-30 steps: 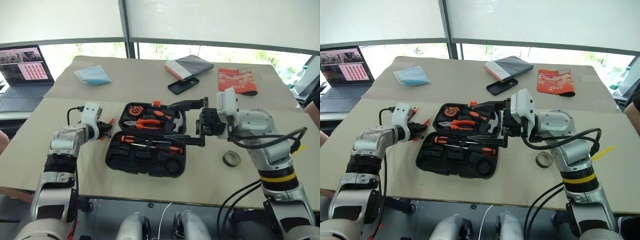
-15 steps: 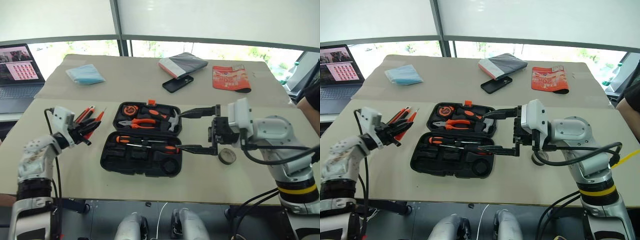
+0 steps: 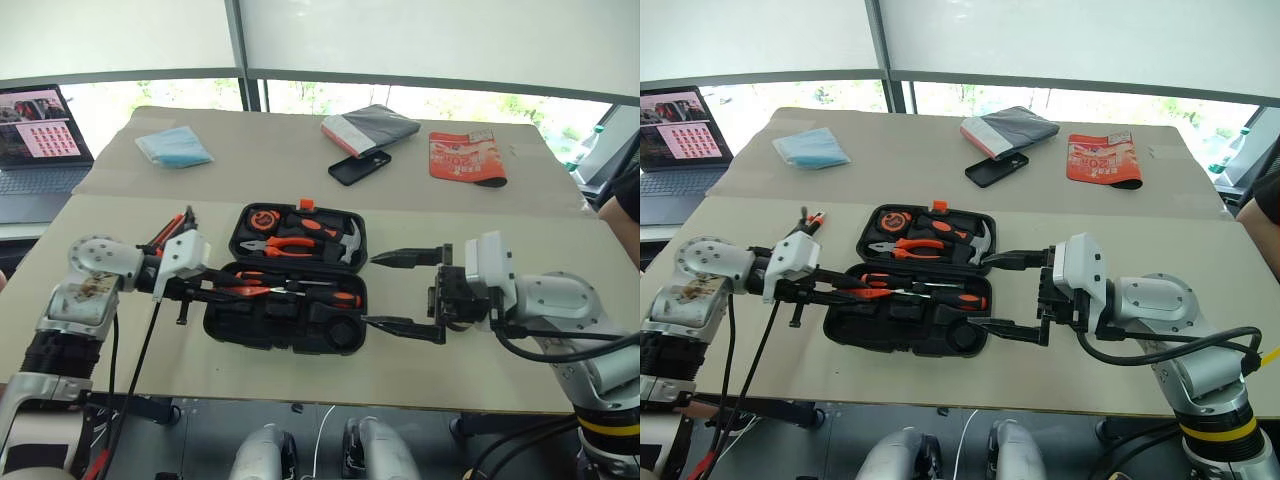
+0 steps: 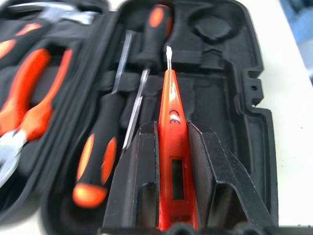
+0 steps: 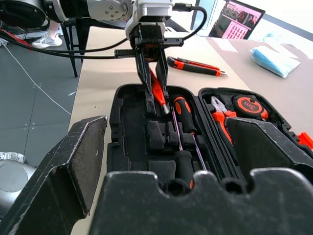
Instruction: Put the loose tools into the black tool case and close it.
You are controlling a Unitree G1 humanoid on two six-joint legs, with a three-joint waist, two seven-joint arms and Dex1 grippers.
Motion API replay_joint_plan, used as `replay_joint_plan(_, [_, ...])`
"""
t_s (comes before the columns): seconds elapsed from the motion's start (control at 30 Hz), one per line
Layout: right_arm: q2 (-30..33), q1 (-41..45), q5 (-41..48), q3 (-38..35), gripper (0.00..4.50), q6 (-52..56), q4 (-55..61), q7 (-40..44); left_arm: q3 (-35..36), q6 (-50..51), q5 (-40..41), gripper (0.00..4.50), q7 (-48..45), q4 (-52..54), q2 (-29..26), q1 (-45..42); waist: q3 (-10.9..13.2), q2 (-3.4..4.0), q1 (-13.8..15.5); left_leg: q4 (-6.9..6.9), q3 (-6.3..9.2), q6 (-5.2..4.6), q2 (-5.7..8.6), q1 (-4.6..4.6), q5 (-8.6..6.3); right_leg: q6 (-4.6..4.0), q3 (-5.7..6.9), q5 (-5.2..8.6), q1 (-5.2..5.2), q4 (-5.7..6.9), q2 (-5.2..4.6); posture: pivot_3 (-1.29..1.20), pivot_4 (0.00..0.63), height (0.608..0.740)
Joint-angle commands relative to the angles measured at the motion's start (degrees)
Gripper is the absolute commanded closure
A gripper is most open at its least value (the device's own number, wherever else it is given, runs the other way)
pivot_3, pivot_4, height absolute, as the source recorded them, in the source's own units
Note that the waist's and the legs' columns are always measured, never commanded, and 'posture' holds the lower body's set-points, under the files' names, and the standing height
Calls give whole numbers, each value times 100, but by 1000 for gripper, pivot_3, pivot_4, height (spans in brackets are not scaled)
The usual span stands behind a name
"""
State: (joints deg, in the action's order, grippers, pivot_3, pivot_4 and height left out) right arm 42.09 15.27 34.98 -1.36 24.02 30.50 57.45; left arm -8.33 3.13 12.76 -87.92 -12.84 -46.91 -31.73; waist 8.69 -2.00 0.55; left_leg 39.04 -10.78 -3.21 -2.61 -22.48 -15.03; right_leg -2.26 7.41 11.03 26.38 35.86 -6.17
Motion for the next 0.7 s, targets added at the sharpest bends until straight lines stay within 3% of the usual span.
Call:
replay_joint_plan(0.03, [-22,-14,115,-87,0,19,250,-90,-220,-473,-310,4062,5,-136,74,-169,0,-1,-2,0,0,0,0,-1,0,0,0,0,0,-1,2,0,150,740])
replay_joint_plan(0.37, [28,-151,123,-153,0,-7,281,-111,-510,-794,-878,4062,435,-977,572,-733,1,-2,17,39,6,-60,-1,-18,-34,8,9,-4,-2,3,2,0,150,740])
replay_joint_plan(0.7, [15,-263,112,-173,0,-47,329,-162,-755,-1226,-1067,4062,-9,-1241,513,-849,1,-2,14,90,15,-76,-7,-41,-49,20,18,-10,-2,9,0,0,150,740])
